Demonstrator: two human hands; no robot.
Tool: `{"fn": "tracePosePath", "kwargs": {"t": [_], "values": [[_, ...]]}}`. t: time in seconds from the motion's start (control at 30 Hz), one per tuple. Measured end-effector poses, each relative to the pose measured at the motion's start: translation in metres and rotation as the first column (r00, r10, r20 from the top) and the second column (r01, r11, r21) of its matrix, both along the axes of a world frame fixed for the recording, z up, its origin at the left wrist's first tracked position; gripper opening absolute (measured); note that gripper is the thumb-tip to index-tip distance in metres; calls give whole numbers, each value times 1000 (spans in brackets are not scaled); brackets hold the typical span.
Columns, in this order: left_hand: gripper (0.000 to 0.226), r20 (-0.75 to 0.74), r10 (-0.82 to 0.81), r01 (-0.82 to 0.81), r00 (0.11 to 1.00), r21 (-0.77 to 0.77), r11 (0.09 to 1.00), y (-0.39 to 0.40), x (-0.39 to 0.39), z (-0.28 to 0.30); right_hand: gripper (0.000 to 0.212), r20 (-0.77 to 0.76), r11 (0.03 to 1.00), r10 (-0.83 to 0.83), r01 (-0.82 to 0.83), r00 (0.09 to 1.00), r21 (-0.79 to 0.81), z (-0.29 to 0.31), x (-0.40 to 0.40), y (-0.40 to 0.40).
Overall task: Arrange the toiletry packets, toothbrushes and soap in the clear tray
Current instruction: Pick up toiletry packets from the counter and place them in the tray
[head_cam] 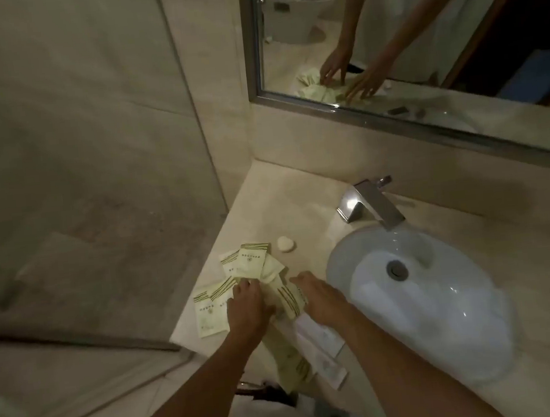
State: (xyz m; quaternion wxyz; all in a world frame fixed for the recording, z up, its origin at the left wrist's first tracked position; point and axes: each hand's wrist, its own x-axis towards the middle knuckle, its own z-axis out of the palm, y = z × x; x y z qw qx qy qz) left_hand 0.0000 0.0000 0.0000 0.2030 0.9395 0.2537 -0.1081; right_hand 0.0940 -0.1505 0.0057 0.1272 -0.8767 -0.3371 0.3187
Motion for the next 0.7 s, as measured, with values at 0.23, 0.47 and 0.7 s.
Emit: {"fn": "tracePosePath", "kwargs": {"t": [0.23, 0.47, 0.7], "values": [[62, 38, 40, -38, 998, -52, 998, -2, -5, 0, 50, 72, 998, -58, 57, 996, 11, 2, -1, 0], [40, 56, 30, -19, 998, -178, 984, 4, -1, 5, 23, 68, 990, -138, 141, 988, -31, 10, 9, -13], [13, 110, 71, -33, 991, -317, 948, 8, 11, 13, 12, 0, 953, -301, 300, 954, -37, 31, 21, -48]]}}
